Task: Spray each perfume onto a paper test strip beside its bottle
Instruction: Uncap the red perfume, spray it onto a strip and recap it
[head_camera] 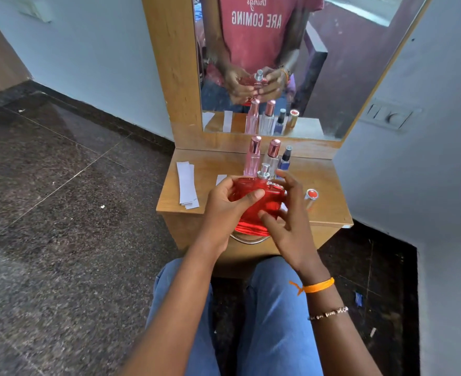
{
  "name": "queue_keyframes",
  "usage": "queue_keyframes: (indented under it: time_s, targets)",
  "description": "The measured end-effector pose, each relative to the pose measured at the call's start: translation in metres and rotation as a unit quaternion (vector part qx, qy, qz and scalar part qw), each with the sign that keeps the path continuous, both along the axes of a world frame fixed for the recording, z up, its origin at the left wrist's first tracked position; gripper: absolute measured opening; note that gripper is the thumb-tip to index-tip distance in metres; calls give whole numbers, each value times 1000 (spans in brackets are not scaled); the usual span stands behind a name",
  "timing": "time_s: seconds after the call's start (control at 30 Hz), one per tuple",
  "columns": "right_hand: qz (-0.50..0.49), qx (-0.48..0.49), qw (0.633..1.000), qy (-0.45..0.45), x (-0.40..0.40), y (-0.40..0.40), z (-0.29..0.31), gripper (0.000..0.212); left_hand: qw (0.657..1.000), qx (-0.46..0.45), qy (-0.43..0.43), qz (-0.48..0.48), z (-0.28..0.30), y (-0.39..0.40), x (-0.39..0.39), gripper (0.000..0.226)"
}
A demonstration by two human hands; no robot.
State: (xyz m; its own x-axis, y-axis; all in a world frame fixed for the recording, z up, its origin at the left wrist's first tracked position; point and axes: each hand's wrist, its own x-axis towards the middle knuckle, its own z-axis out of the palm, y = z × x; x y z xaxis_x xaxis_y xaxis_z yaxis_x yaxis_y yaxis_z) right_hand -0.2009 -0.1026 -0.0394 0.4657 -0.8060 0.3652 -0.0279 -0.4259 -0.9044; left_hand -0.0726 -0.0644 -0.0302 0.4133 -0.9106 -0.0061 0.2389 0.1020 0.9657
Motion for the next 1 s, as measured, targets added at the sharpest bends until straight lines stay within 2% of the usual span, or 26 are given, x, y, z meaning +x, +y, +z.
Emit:
queue_keyframes:
  time_s: [0.1,0.2,0.27,0.33,0.43,0.53,0.6,0.8,0.87,0.93,1.0]
  targets:
    - [-6,-25,1000,17,10,-1,-4,74,999,33,-37,-4,3,1,3,23]
    - [7,-1,1000,5,10,-3,-8,74,993,79,-76,-51,7,2,12,22]
    - [27,21,999,5,6,-3,-9,78,980,114,-154,-44,9,-3,16,31]
    - [45,33,998,9,1,-6,-11,80,943,141,-301,30,6,-11,20,28]
    - [59,50,997,10,-6,-9,-12,76,855,212,-459,117,-2,-26,30,28]
    - [87,100,991,-34,-10,-9,-12,72,778,297,-547,88,-13,-37,40,38]
    - [89,122,987,-55,-10,-8,-11,72,761,312,-563,85,-17,-40,41,37]
    - [109,229,957,-142,2,1,-13,69,795,253,-538,122,-18,-39,37,29]
    - [122,253,946,-159,6,4,-14,77,837,213,-486,138,-15,-37,37,34]
    - [130,262,940,-174,7,6,-14,78,886,190,-397,144,-9,-32,38,38]
    - [95,253,948,-170,9,6,-10,72,914,187,-331,140,-3,-27,40,28]
